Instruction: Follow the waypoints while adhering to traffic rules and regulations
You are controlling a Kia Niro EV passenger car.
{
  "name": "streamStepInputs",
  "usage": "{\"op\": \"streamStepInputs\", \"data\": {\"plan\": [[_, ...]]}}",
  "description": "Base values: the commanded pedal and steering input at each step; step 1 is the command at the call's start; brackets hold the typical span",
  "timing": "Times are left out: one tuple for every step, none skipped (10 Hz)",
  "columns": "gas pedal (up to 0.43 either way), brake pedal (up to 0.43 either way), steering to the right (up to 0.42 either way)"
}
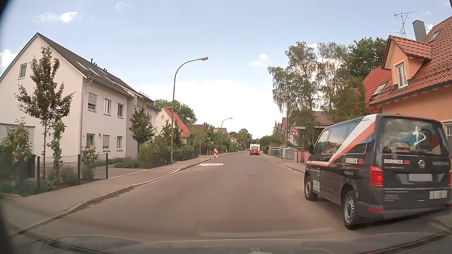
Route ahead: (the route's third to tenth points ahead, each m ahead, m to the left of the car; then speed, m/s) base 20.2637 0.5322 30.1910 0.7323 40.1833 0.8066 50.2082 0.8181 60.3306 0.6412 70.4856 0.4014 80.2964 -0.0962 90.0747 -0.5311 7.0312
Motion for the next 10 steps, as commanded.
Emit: {"op": "streamStepInputs", "data": {"plan": [[0.067, 0.018, 0.01], [0.067, 0.018, 0.009], [0.067, 0.024, 0.009], [0.067, 0.024, 0.01], [0.067, 0.024, 0.012], [0.067, 0.018, 0.014], [0.067, 0.018, 0.018], [0.067, 0.018, 0.021], [0.067, 0.024, 0.028], [0.067, 0.018, 0.033]]}}
